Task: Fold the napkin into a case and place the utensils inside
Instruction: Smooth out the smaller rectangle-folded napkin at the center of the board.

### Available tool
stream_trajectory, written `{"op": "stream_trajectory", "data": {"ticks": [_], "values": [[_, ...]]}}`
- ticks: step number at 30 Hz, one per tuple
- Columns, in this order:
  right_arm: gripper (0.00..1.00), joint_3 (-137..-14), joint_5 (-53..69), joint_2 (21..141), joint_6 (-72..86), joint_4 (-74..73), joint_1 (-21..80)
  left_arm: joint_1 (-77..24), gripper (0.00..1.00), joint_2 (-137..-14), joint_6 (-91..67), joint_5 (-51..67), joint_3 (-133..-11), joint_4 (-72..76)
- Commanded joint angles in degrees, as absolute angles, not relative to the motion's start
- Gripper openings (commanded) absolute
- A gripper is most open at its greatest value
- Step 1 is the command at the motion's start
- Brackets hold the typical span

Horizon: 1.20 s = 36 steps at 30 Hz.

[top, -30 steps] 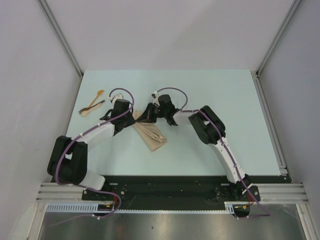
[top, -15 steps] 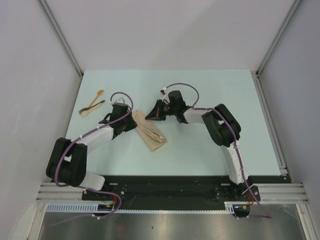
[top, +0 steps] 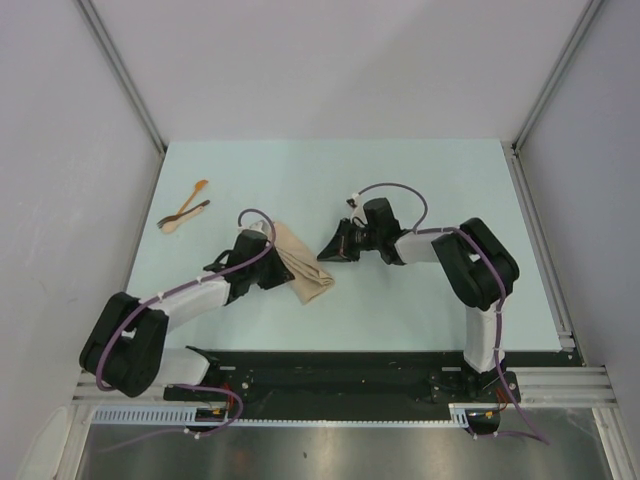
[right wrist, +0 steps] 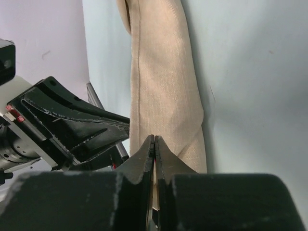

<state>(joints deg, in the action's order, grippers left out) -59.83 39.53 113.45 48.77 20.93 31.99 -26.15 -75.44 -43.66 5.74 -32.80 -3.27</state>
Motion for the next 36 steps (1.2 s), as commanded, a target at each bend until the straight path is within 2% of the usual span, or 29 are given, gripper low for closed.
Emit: {"op": "stream_trajectory", "data": {"ticks": [1,8,36], "values": [[0.05,-56.8,40.0,111.2,48.4,25.1,31.8,-27.2,0.11,-76.5,-47.2,8.3,-31.7,1.8],[0.05,-54.1,40.0,112.0,50.3,29.6,32.7,-28.9,0.09,-80.5,-48.2,7.5,-31.1,4.3],[0.04,-49.0,33.3,114.6,58.5,39.8,42.1,-35.7,0.08,-80.2,-52.2,2.3,-27.1,8.2]]}}
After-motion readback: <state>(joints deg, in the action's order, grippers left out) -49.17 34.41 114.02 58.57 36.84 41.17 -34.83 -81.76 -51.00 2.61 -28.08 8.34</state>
